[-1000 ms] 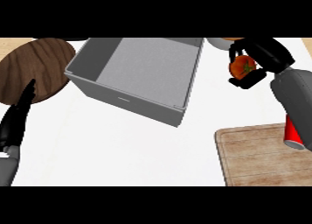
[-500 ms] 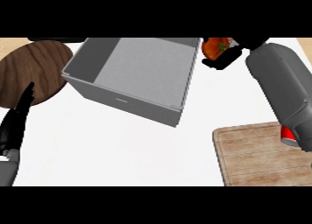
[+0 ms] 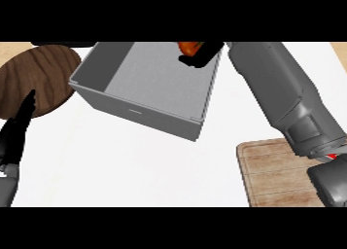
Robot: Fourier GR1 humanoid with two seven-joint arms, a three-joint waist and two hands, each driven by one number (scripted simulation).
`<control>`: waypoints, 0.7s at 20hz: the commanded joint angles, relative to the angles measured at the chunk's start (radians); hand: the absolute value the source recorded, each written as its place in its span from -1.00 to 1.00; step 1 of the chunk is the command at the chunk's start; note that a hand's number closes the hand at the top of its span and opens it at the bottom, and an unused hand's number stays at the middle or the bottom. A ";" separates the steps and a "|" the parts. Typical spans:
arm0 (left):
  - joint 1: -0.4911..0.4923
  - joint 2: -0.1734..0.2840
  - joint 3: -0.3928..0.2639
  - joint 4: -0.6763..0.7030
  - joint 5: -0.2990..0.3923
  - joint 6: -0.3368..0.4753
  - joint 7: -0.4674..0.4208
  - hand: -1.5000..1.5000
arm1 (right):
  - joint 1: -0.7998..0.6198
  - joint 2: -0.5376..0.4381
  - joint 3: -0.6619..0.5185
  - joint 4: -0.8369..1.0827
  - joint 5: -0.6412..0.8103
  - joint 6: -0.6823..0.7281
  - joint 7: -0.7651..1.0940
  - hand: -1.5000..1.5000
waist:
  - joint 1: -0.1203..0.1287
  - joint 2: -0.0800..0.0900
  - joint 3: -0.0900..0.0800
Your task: Pick the tomato from the cutting board and place it in the cardboard box
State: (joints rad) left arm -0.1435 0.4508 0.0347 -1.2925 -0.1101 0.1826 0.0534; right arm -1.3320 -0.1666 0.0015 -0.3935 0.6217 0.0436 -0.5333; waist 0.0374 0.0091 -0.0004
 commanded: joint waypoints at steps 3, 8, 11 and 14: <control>0.008 -0.019 -0.015 -0.055 -0.018 0.008 0.035 0.00 | -0.120 0.110 -0.046 0.100 -0.028 0.008 0.134 1.00 | 0.017 0.003 0.000; -0.015 0.004 0.002 -0.017 -0.021 -0.016 0.005 0.00 | -0.138 0.150 -0.070 0.179 -0.029 -0.054 0.152 1.00 | 0.035 0.016 -0.001; -0.018 -0.044 -0.031 -0.011 -0.046 0.012 0.007 0.00 | -0.194 0.165 -0.072 0.204 -0.037 -0.059 0.194 1.00 | 0.051 0.020 -0.001; -0.035 -0.057 -0.039 0.012 -0.054 0.014 -0.020 0.00 | -0.164 0.166 -0.028 0.243 -0.031 -0.100 0.178 1.00 | 0.069 0.024 -0.002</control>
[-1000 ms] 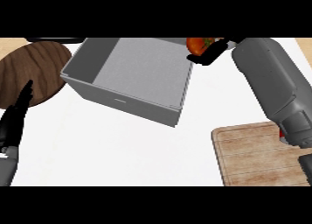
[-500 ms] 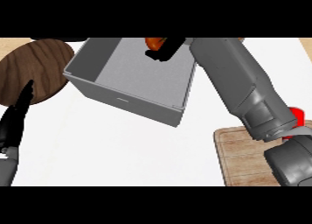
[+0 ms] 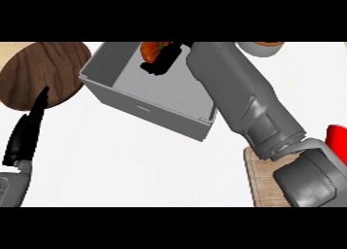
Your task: Pick the tomato from the cutting board and place it in the cardboard box
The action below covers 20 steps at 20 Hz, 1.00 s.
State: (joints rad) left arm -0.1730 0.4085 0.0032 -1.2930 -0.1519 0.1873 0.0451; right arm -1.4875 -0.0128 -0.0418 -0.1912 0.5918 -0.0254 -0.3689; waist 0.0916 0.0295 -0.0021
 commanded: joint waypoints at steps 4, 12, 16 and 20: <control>-0.055 0.020 -0.006 -0.020 0.014 -0.057 0.022 0.00 | 0.028 0.012 0.037 0.076 -0.003 -0.147 0.069 1.00 | 0.065 0.011 0.000; -0.081 -0.022 -0.029 0.025 -0.020 -0.023 0.009 0.00 | 0.029 0.013 -0.008 0.129 -0.066 -0.030 0.103 -1.00 | 0.065 0.025 0.000; -0.116 -0.002 -0.019 0.008 -0.018 -0.039 0.041 0.00 | 0.036 0.013 -0.028 0.103 -0.102 -0.073 0.049 -1.00 | 0.084 0.021 0.001; -0.068 0.004 -0.018 -0.020 -0.017 -0.038 0.045 0.00 | 0.080 0.013 -0.088 0.061 -0.163 -0.142 -0.051 -1.00 | 0.066 0.017 0.003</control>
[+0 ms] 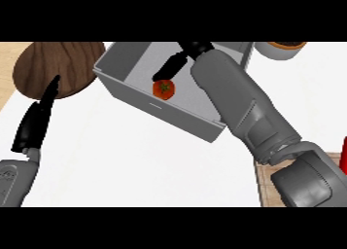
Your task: Pick the tomato from the cutting board and place it in the cardboard box
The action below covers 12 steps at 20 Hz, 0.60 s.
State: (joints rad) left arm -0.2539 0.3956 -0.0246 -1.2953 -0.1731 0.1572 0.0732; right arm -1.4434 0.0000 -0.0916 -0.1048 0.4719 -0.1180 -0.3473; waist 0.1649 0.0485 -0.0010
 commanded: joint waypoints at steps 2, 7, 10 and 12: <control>-0.009 0.016 0.019 -0.002 0.008 -0.009 0.023 0.00 | 0.005 0.000 -0.080 -0.040 -0.084 -0.045 -0.069 -1.00 | -0.019 0.001 0.001; 0.015 -0.002 0.018 -0.004 0.003 0.010 0.012 0.00 | -0.003 -0.045 -0.175 -0.062 -0.175 -0.002 -0.100 -1.00 | -0.046 0.000 0.001; 0.030 -0.013 0.028 0.023 -0.001 0.027 -0.012 0.00 | 0.052 -0.059 -0.201 -0.058 -0.200 0.045 -0.173 -1.00 | -0.069 -0.004 0.001; 0.055 0.003 0.038 0.000 0.016 0.005 -0.012 0.00 | 0.051 -0.133 -0.214 -0.043 -0.210 0.119 -0.162 -1.00 | -0.053 -0.001 0.001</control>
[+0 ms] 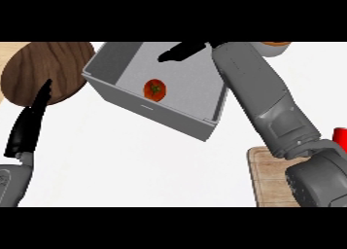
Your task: Pick the tomato from the cutting board and place it in the cardboard box
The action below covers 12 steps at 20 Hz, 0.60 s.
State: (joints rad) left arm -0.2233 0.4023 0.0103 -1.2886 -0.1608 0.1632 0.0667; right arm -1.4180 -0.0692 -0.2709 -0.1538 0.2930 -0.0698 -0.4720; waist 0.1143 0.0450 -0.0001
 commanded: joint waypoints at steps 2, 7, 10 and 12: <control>-0.006 0.033 0.021 -0.022 0.019 -0.034 0.026 0.00 | 0.018 -0.108 -0.055 0.011 -0.048 0.086 -0.014 -1.00 | -0.010 -0.001 0.001; 0.037 0.003 0.008 -0.038 -0.001 0.000 0.000 0.00 | 0.070 -0.216 -0.055 0.030 -0.039 0.147 -0.032 -1.00 | -0.011 -0.003 0.002; 0.036 0.012 0.023 -0.032 0.016 -0.016 0.007 0.00 | 0.087 -0.327 -0.049 0.028 -0.030 0.236 -0.050 -1.00 | -0.011 0.000 0.003; 0.032 0.020 0.031 -0.032 0.010 -0.008 -0.020 0.00 | 0.093 -0.325 -0.052 0.027 -0.030 0.226 -0.067 -1.00 | -0.002 0.004 0.002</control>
State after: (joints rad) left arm -0.1993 0.4127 0.0322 -1.3048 -0.1543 0.1584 0.0570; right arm -1.3339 -0.3243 -0.3183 -0.1295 0.2624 0.1099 -0.5290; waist 0.1010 0.0457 0.0017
